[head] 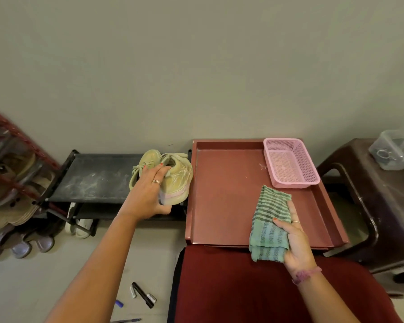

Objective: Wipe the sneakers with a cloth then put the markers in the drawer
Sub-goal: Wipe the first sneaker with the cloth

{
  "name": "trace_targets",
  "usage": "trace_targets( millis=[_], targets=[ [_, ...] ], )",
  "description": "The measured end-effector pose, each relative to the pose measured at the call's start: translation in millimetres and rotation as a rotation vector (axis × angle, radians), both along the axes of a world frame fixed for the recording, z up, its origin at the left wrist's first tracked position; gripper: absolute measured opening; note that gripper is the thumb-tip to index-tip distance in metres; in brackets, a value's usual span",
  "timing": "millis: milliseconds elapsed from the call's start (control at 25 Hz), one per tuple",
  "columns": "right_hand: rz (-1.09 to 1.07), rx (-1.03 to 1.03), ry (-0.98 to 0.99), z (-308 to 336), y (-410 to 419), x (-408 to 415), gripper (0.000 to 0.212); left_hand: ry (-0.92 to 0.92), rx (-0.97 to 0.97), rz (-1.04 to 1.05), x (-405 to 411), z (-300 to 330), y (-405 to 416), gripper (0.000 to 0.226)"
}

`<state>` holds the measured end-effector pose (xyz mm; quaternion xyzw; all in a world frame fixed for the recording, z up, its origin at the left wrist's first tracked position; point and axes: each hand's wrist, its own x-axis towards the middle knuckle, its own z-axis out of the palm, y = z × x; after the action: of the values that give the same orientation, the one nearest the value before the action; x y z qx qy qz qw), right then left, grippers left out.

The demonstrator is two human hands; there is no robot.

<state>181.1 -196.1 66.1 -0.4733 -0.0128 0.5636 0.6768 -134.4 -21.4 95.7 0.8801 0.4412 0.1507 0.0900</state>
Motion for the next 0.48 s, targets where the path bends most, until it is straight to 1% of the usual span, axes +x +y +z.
trace_targets(
  millis=[80,200,320,480],
  targets=[
    [-0.015,0.025,-0.020,11,-9,6,0.069,-0.049,-0.022,-0.048,12,26,-18,0.100],
    [-0.047,0.062,-0.032,24,-19,15,0.071,-0.094,-0.131,-0.067,33,54,-46,0.101],
    [-0.076,0.103,-0.030,37,-28,21,0.072,-0.101,-0.231,-0.088,55,61,-69,0.105],
    [-0.082,0.133,-0.044,50,-38,27,0.074,-0.172,-0.326,-0.115,85,58,-92,0.105]
  ],
)
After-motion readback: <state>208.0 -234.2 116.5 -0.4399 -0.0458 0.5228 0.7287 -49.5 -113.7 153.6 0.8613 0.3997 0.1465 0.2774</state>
